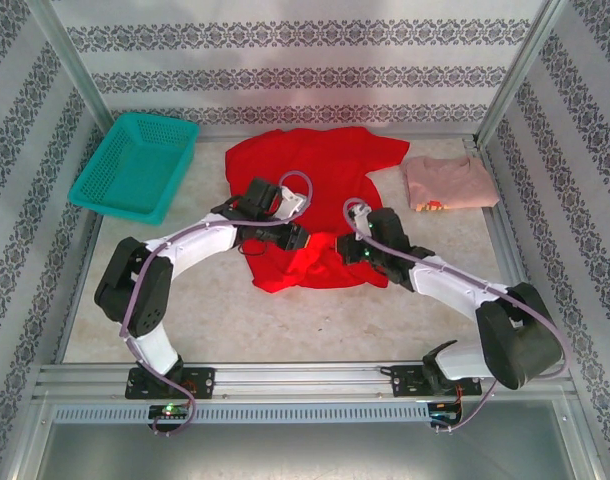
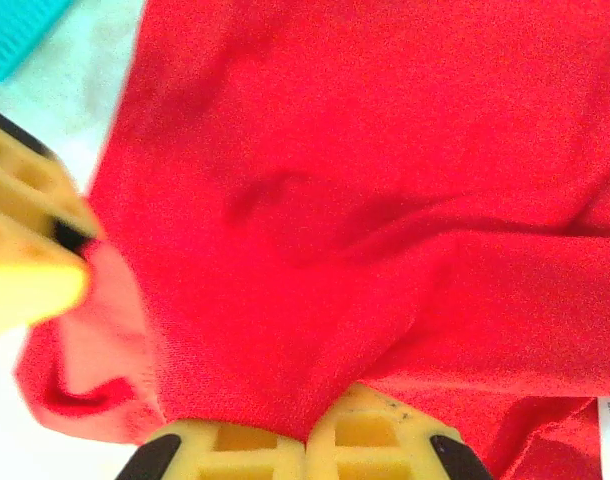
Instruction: Fold the inside-out t-shirt
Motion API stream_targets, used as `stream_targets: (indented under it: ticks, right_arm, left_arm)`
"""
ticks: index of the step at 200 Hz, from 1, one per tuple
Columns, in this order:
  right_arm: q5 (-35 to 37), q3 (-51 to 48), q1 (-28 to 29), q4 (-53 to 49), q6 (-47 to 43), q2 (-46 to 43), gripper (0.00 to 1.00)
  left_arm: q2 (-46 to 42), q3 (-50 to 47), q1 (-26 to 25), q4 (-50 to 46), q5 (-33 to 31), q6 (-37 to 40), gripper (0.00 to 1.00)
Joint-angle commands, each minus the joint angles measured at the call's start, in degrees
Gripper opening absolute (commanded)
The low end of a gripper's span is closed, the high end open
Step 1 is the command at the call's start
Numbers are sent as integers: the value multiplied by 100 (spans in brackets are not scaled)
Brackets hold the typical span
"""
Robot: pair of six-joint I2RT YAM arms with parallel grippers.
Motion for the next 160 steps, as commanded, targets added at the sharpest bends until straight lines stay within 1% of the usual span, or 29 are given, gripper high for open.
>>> stream_targets:
  ticks: [1, 20, 40, 58, 70, 76, 82, 104, 111, 118, 127, 135, 144, 152, 157, 160]
  right_arm:
    - [-1210, 286, -330, -112, 732, -9, 0]
    - [-1777, 387, -599, -69, 1239, 68, 0]
    - [-2131, 542, -705, -52, 1581, 198, 0]
    - [-2291, 668, -757, -69, 1736, 301, 0]
    - [-2304, 732, -800, -149, 1765, 343, 0]
    - [-2310, 748, -823, -170, 1765, 360, 0]
    - [-2313, 753, -849, -185, 1780, 370, 0]
    - [-2357, 718, -938, -130, 1919, 360, 0]
    - [-2350, 708, -961, -130, 1952, 354, 0]
    - [-2349, 709, -968, -130, 1975, 353, 0]
    - [-2293, 722, -987, -210, 1972, 326, 0]
    - [-2108, 734, -1026, -405, 1895, 271, 0]
    - [-1600, 771, -1056, -915, 1684, 130, 0]
    - [-747, 837, -1049, -1545, 1399, -106, 0]
    - [-149, 868, -982, -1984, 1179, -306, 13]
    - [339, 880, -901, -2157, 1015, -444, 21]
  left_arm:
    - [-472, -357, -121, 770, -1139, 270, 34]
    - [-860, -841, -406, 1128, -1417, 483, 50]
    - [-1017, -1083, -764, 1280, -1764, 695, 60]
    - [-879, -1105, -1062, 1391, -2257, 928, 66]
    - [-730, -993, -1142, 1409, -2249, 978, 69]
    - [-640, -917, -1165, 1421, -2223, 978, 73]
    - [-536, -831, -1191, 1416, -2201, 1000, 75]
    - [-4, -406, -1280, 1253, -2421, 1148, 76]
    - [157, -283, -1292, 1242, -2420, 1146, 73]
    - [298, -187, -1293, 1279, -2342, 1128, 66]
    - [430, -44, -1293, 1273, -2294, 1085, 53]
    - [464, 55, -1285, 1229, -2289, 990, 36]
    - [406, 143, -1248, 1144, -2095, 887, 18]
    - [307, 277, -1192, 918, -1777, 715, 6]
    - [247, 407, -1131, 714, -1538, 542, 0]
    - [220, 493, -1088, 577, -1372, 422, 0]
